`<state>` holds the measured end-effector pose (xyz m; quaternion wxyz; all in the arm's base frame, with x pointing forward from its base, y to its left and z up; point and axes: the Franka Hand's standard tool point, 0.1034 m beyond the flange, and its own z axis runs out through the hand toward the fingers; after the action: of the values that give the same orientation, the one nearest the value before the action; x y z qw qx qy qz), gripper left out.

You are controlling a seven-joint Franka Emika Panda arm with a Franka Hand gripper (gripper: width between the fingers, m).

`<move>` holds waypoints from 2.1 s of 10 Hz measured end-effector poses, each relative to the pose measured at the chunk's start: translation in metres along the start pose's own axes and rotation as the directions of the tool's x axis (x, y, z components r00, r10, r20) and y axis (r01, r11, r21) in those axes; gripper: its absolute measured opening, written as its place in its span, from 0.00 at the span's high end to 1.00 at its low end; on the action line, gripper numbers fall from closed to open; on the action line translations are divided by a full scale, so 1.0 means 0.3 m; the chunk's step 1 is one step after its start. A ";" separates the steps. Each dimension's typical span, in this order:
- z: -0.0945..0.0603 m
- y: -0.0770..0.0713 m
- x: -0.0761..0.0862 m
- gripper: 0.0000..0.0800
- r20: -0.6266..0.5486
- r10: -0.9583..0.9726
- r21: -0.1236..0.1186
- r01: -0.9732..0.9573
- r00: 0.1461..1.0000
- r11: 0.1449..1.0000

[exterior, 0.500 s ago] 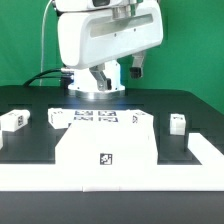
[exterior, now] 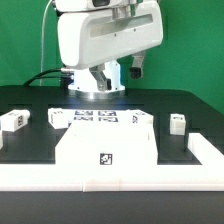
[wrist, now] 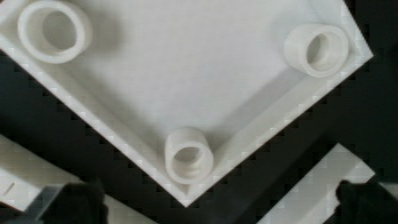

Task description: Assemble one leg

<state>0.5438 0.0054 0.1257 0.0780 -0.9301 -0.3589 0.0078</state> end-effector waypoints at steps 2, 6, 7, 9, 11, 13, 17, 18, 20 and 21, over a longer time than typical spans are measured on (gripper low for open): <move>0.002 0.000 -0.001 0.19 0.001 0.000 0.001 0.000 1.000 1.000; 0.059 -0.014 -0.035 0.19 -0.009 -0.153 -0.033 0.152 0.988 0.988; 0.088 -0.031 -0.048 0.19 0.000 -0.229 -0.032 0.229 0.973 0.973; 0.138 -0.042 -0.057 0.19 0.037 -0.351 -0.050 0.353 0.936 0.934; 0.199 -0.055 -0.107 0.19 0.050 -0.385 -0.055 0.388 0.921 0.920; 0.198 -0.054 -0.106 0.19 0.049 -0.385 -0.057 0.387 0.922 0.920; 0.242 -0.088 -0.146 0.19 0.081 -0.554 -0.059 0.559 0.829 0.827; 0.257 -0.103 -0.165 0.19 0.090 -0.571 -0.046 0.576 0.816 0.816; 0.265 -0.129 -0.199 0.19 0.095 -0.570 -0.032 0.574 0.816 0.818; 0.273 -0.142 -0.215 0.19 0.097 -0.569 -0.025 0.574 0.816 0.818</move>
Offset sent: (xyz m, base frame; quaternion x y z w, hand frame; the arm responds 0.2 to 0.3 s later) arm -0.0203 0.0030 -0.0148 0.0439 0.0577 -0.1214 0.9900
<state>0.4618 0.0049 0.0486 0.0365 -0.7800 -0.6245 0.0139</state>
